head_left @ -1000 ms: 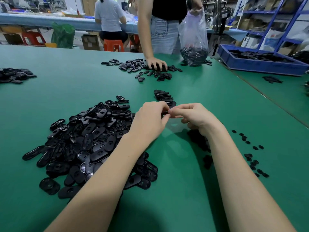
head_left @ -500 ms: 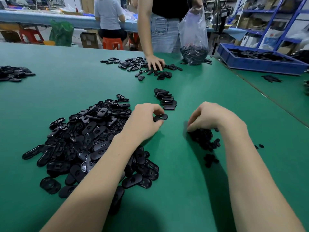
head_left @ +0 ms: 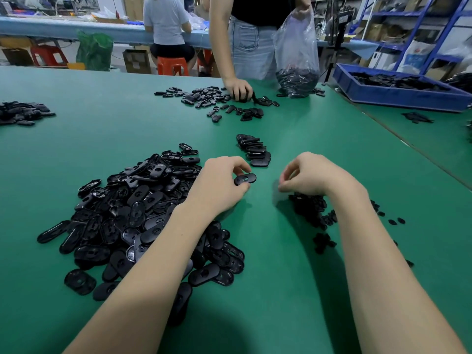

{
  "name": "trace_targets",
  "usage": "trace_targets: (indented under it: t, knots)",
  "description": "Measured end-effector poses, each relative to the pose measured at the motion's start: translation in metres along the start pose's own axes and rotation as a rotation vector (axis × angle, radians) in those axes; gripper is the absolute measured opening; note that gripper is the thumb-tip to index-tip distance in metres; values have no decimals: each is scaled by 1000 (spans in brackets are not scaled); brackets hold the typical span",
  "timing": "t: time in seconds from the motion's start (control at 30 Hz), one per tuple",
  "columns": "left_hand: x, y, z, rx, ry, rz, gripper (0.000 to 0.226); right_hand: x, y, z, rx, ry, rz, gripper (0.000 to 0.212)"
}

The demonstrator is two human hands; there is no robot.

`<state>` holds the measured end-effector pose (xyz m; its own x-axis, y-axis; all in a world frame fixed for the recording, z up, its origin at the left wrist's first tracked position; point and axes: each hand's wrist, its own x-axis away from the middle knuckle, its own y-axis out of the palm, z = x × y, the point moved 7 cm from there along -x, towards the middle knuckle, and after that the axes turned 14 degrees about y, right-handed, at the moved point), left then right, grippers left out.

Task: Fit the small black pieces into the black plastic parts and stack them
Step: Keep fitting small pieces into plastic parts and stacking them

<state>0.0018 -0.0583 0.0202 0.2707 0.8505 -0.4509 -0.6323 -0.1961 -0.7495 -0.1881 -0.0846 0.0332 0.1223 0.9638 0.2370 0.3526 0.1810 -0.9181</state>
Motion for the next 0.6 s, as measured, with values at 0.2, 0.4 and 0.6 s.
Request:
trace_targets:
  t: [0.2,0.4,0.6]
  knots:
    - [0,-5,5,42,18,68,24,11,6,-23,-532,-193,-152,8]
    - [0,-7,9,87,31,93,17,12,15,-23,-642,-160,-214,11]
    - [1,-5,8,96,35,87,17,10,15,-22,-671,-168,-194,7]
